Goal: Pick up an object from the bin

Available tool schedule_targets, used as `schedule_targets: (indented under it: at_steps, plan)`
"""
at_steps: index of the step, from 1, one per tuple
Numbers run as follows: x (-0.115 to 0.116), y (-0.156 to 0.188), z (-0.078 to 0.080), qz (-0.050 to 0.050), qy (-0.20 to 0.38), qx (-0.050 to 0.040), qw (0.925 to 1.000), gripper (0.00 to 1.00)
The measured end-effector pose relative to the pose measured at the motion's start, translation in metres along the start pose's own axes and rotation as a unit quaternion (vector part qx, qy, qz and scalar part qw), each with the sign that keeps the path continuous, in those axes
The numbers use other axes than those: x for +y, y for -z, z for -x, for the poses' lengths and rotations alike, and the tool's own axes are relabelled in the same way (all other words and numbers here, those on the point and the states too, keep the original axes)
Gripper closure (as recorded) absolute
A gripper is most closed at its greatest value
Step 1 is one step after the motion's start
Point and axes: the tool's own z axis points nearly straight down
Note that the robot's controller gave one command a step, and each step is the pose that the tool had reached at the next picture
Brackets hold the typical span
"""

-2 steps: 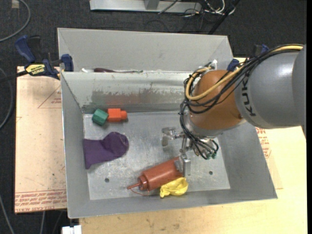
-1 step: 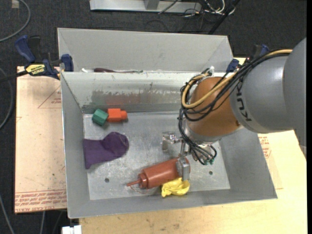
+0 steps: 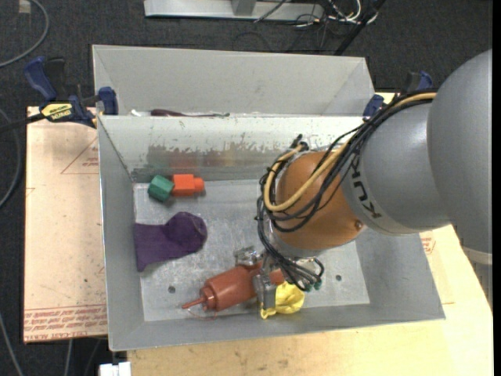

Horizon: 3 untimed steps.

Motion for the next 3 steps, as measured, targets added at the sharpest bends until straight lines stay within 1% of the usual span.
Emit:
schedule_targets:
  at_steps: [1, 2, 3]
  plan:
    - [0.000, 0.000, 0.000, 0.000, 0.000, 0.0000, 1.0000, 1.00]
    - [-0.014, 0.009, -0.004, 0.001, 0.025, 0.0000, 0.9997, 1.00]
    - [-0.011, 0.057, 0.009, 0.001, 0.037, 0.0043, 0.9993, 1.00]
